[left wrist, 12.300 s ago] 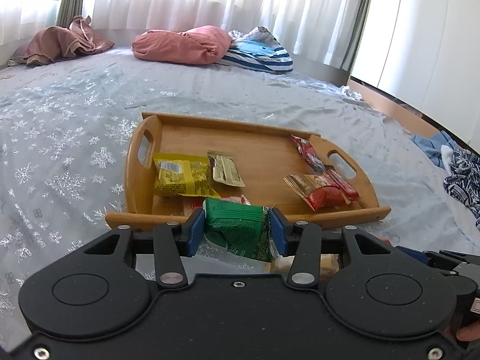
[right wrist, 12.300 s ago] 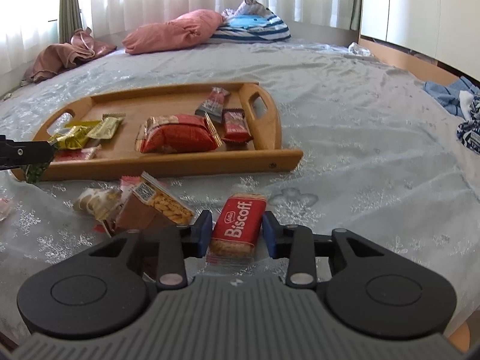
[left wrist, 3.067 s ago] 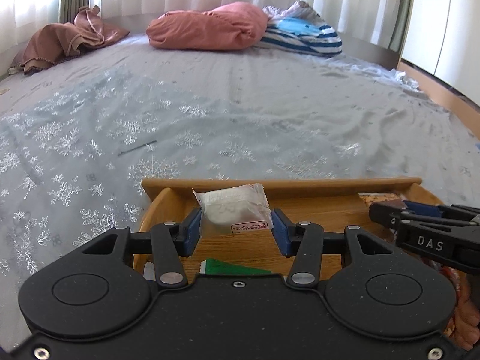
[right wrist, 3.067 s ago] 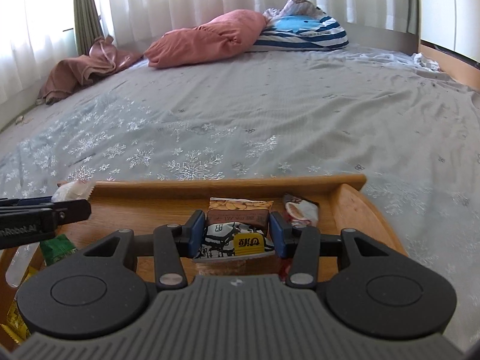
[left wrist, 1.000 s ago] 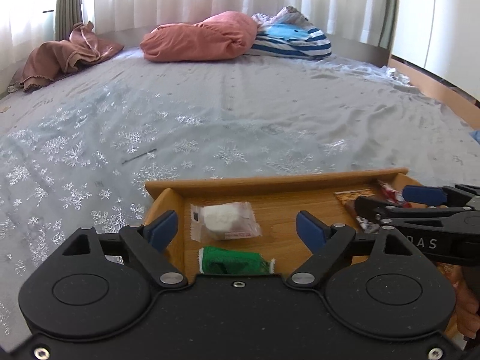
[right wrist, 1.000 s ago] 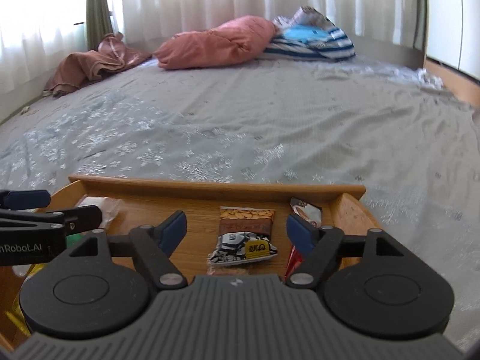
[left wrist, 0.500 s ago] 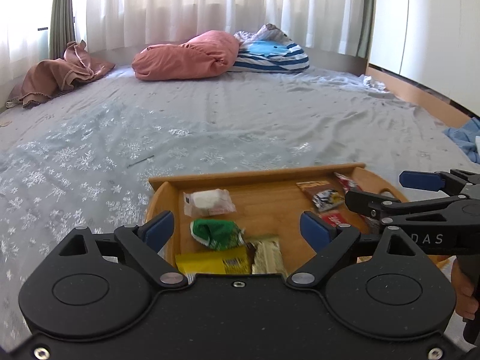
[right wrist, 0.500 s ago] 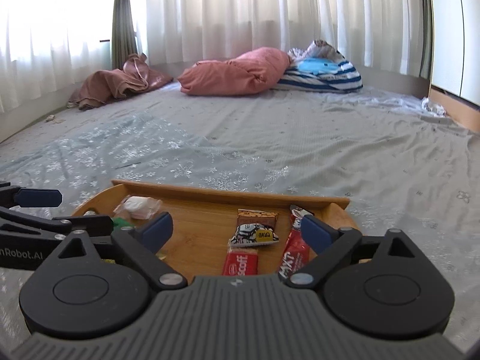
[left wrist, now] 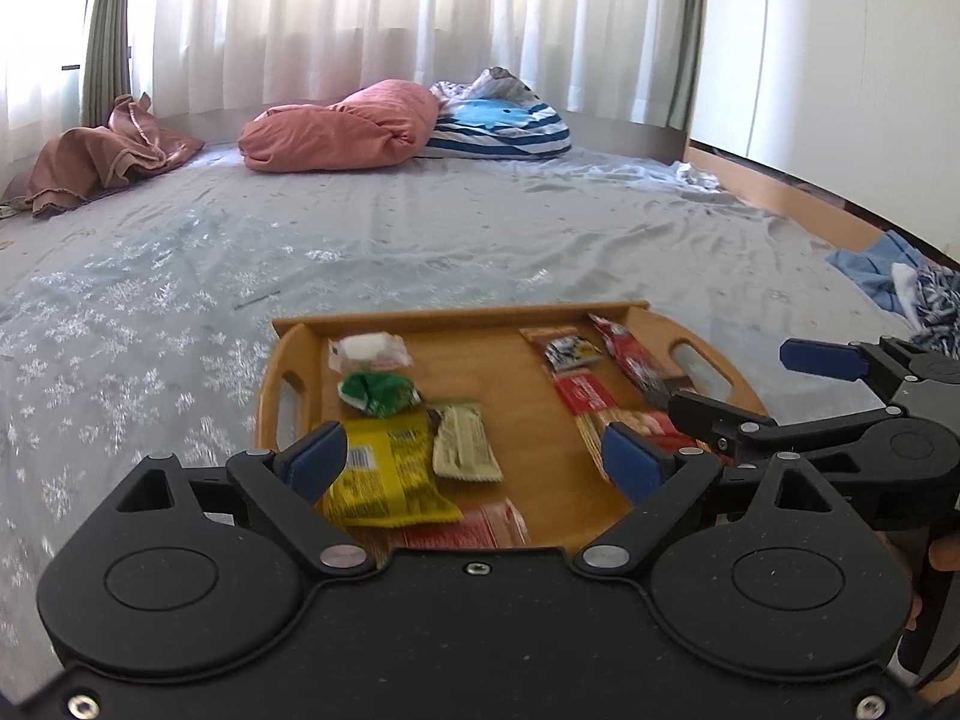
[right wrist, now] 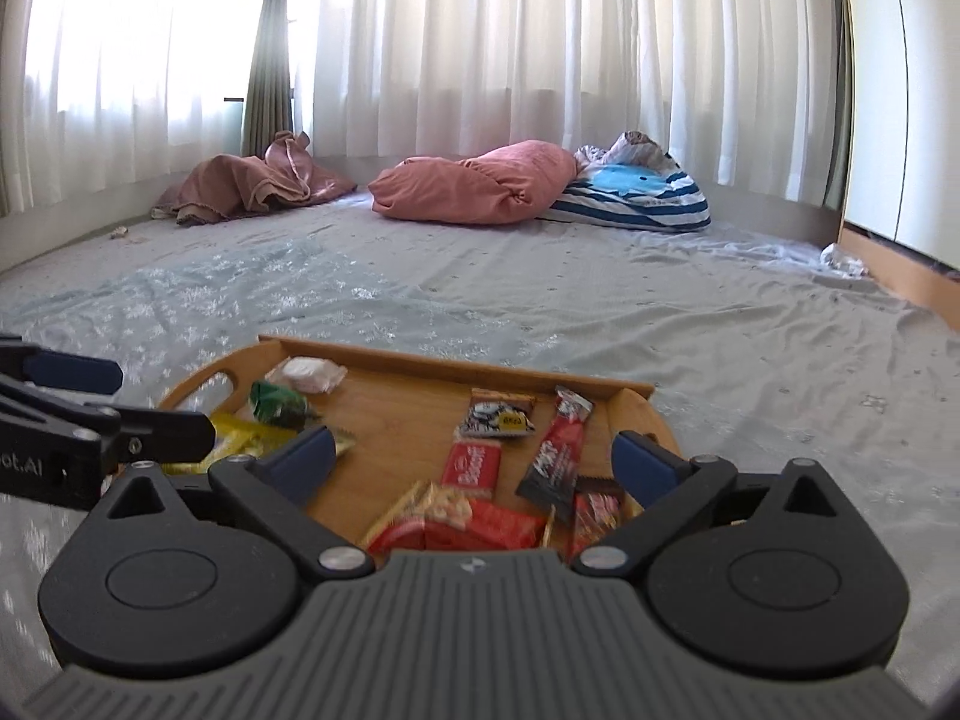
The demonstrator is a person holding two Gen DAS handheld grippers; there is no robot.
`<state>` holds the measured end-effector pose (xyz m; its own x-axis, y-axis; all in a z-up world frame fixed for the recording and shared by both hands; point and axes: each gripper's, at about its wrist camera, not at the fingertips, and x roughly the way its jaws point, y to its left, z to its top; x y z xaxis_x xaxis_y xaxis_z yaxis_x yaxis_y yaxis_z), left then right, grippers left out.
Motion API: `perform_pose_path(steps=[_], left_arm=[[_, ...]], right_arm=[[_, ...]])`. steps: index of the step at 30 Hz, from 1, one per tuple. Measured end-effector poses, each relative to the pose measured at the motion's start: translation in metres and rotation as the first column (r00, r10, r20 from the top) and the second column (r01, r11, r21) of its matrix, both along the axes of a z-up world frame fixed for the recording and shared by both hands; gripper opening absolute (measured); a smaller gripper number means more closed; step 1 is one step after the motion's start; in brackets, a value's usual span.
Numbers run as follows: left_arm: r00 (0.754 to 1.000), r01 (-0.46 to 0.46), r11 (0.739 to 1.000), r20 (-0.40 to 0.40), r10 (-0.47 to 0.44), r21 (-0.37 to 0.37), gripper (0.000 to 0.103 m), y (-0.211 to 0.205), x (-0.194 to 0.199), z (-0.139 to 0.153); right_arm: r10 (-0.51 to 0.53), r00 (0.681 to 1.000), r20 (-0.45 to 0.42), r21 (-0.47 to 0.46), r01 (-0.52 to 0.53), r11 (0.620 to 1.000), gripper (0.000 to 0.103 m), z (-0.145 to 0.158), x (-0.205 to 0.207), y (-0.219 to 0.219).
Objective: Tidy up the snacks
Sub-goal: 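Move both open tools back to the snacks beside the tray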
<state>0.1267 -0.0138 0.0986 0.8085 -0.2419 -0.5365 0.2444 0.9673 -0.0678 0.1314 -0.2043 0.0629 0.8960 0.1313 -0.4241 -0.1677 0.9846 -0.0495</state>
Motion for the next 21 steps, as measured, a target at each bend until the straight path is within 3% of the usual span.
perform_pose_path(steps=[11,21], left_arm=[[0.996,0.014,1.000,-0.086,-0.014,-0.005,0.092,-0.005,-0.023,-0.028],[0.985,0.080,0.997,-0.152,-0.079,-0.005,0.092,-0.026,-0.026,-0.047]], right_arm=[[0.026,1.000,0.011,-0.147,-0.024,0.989,0.103,-0.026,-0.053,0.002],[0.067,0.997,-0.044,-0.163,-0.074,0.984,0.103,-0.050,-0.078,0.004]])
